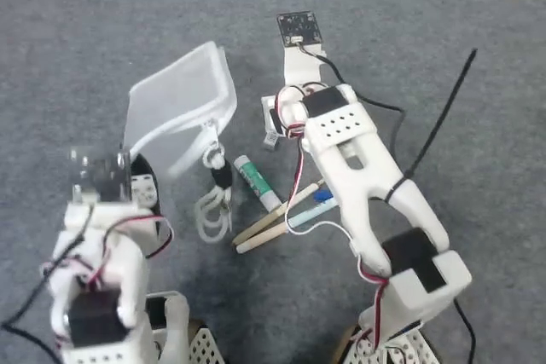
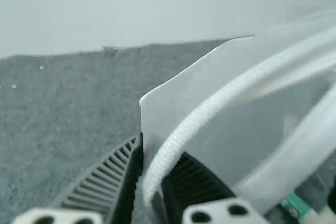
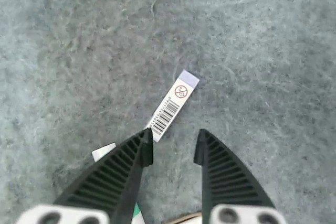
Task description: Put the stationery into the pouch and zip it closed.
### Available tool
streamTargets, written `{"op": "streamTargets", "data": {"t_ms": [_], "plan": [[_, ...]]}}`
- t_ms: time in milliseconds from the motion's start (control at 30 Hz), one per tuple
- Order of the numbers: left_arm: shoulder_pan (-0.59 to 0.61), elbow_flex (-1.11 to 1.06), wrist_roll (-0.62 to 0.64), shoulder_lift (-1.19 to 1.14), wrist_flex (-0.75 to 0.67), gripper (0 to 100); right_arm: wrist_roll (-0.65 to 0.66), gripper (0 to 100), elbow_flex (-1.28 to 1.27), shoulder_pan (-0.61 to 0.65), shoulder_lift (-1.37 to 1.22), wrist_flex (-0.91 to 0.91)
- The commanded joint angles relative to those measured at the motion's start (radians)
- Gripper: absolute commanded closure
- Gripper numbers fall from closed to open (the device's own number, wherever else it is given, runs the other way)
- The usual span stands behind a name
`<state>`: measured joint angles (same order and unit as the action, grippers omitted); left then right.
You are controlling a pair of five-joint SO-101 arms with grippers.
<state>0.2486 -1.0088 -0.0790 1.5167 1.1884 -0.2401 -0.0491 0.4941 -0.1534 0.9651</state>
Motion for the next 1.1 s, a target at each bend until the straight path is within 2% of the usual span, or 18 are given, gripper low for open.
{"op": "streamTargets", "data": {"t_ms": [0,233,467,633,900,1067], "plan": [[0.002,0.272,-0.006,-0.255,0.080,99,-0.048,88.1,0.086,-0.010,-0.007,-0.028],[0.009,0.460,-0.034,-0.454,0.219,99,-0.077,88.1,0.164,-0.007,-0.108,-0.021],[0.126,0.455,-0.051,-0.460,0.232,99,-0.075,87.9,0.242,-0.007,-0.217,-0.019],[0.127,0.414,-0.051,-0.463,0.241,99,-0.077,80.9,0.295,-0.005,-0.274,-0.019],[0.129,0.367,-0.054,-0.460,0.244,99,-0.078,80.8,0.437,-0.005,-0.418,-0.015],[0.129,0.361,-0.051,-0.462,0.241,99,-0.078,80.8,0.577,-0.008,-0.519,0.067]]}}
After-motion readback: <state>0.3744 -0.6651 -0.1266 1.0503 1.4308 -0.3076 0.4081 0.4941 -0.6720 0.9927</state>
